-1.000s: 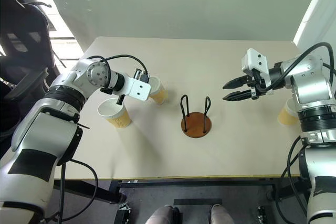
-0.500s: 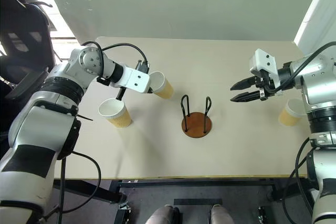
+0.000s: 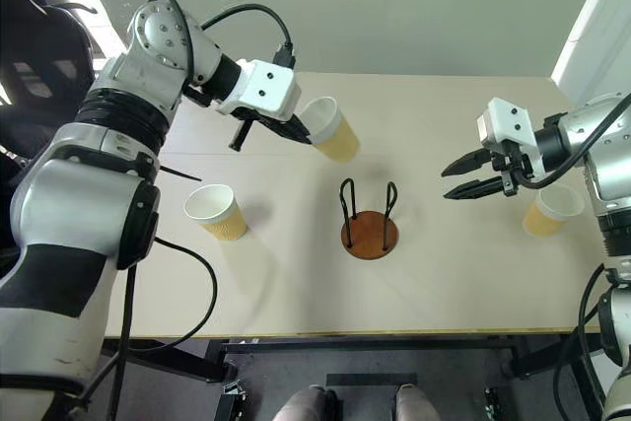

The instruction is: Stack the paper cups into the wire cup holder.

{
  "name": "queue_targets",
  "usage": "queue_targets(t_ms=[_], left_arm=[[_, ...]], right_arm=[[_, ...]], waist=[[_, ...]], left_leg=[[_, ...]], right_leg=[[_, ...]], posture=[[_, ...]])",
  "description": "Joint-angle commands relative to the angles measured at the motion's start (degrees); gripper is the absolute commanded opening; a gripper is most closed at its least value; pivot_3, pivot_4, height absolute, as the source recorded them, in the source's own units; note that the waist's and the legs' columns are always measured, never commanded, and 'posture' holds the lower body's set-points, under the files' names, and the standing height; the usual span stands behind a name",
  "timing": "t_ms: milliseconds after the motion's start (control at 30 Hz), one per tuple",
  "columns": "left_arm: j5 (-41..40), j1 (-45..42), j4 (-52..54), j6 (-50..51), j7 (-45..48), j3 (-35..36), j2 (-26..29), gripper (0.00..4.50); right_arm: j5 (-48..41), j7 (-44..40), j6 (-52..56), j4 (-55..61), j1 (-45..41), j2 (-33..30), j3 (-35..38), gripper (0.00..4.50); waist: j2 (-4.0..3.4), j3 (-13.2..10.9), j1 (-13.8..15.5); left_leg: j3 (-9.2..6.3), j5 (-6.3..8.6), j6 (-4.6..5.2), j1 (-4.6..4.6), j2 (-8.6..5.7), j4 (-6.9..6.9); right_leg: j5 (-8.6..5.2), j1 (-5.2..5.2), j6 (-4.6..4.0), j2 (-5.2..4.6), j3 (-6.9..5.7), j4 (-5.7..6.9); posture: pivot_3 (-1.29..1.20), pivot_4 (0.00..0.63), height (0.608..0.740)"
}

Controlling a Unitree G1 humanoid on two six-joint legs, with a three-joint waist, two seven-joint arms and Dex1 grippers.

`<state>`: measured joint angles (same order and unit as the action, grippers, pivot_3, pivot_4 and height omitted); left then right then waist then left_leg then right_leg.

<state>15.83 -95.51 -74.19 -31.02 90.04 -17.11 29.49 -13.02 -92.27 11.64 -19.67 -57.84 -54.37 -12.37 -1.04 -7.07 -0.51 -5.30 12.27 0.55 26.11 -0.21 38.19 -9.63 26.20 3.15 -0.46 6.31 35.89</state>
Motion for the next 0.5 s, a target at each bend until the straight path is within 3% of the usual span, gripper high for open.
queue_targets(t_ms=[33,267,500], left_arm=[[-2.94,-3.20,0.81,0.49,2.46,-0.68,-1.09,0.03],[-9.23,-5.08,1.45,2.93,2.46,-5.14,-3.75,0.03],[-20.18,-4.45,7.07,3.42,2.46,-19.88,-0.72,0.03]], right_arm=[[-1.28,-0.23,0.28,1.73,-0.62,-1.95,0.65,1.76],[-1.81,-0.23,1.13,2.40,-0.13,-3.36,0.42,1.76],[-2.79,-0.23,2.27,3.71,0.60,-4.98,0.47,1.76]], waist=[[-0.01,-0.01,0.08],[-0.02,-0.02,0.34],[-0.02,-0.01,0.48]], left_leg=[[0.06,0.01,0.01,-0.01,-0.04,-0.03],[0.05,0.06,0.09,0.02,0.00,0.03],[0.15,0.08,0.12,0.01,-0.02,0.08]], right_leg=[[0.03,0.01,0.09,0.05,-0.09,0.01],[0.03,-0.02,0.18,-0.05,-0.06,-0.02],[0.04,-0.03,0.24,0.04,-0.13,0.00]], posture=[[0.00,0.150,0.740],[0.00,0.150,0.740],[0.00,0.150,0.740]])
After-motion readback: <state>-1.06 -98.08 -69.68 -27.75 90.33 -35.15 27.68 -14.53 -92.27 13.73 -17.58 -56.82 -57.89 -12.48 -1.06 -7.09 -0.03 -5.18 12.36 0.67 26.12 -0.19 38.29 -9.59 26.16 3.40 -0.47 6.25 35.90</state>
